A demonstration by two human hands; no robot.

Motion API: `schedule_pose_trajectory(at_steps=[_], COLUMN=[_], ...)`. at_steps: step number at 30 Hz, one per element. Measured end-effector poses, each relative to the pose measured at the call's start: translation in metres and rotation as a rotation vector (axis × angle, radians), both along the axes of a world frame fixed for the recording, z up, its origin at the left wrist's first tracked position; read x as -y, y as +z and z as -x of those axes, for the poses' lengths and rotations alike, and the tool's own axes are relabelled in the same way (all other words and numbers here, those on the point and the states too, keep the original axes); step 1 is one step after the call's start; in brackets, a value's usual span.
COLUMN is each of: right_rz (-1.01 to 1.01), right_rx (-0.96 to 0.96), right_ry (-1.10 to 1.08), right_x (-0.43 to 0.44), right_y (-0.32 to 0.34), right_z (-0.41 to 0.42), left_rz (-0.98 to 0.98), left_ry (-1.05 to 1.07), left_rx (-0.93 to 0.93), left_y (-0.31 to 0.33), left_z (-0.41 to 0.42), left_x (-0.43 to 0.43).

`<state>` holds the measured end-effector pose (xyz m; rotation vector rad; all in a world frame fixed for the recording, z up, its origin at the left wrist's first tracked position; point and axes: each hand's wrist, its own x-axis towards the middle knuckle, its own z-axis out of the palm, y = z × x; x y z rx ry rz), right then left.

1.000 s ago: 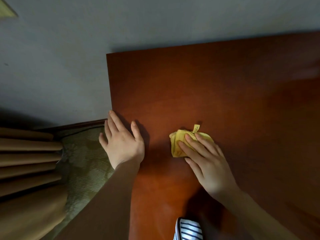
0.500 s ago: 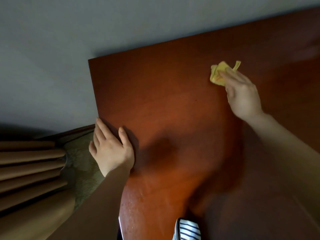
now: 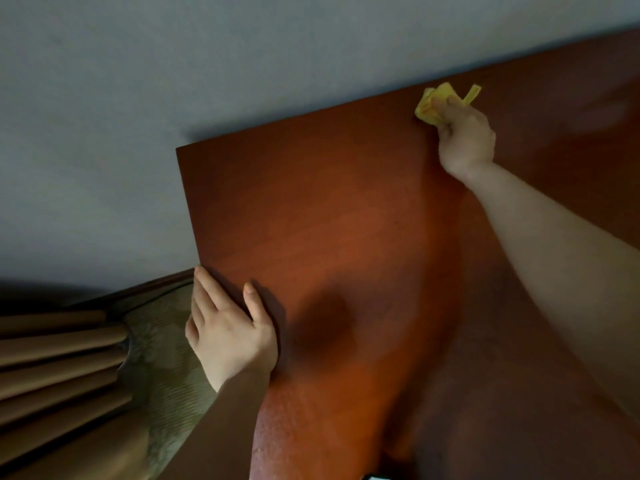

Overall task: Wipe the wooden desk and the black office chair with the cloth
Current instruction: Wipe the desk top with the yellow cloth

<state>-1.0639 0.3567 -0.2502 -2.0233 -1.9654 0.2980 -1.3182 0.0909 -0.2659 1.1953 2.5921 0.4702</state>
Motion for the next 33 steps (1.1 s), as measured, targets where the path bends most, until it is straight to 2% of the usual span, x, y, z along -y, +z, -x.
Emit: schedule_pose_trajectory(at_steps=[6,12,17,23,25,33], right_rz=[-0.106,-0.039,-0.071,-0.230,-0.252,-0.228], right_rx=[-0.066,-0.112,-0.131,-0.060,-0.012,0.118], right_ry=[0.254,0.407,0.665,0.890,0.836,0.340], right_x=[0.082,0.181,0.243,0.218,0.192,0.056], right_y=[-0.013,-0.005,-0.005,-0.014,-0.013,-0.012], right_z=[0.022,0.057,0.086,0.079,0.074,0.020], left_rz=[-0.002,-0.008,-0.004,-0.022,-0.022,-0.008], left_ry=[0.004,0.007,0.008,0.003,0.001,0.002], left_rx=[0.014,0.036,0.041,0.046,0.049,0.050], left_y=[-0.001,0.001,0.001,-0.001,-0.001,-0.002], left_z=[0.000,-0.001,-0.001,0.001,0.001,-0.001], left_x=[-0.001,0.000,0.000,0.002,0.002,0.001])
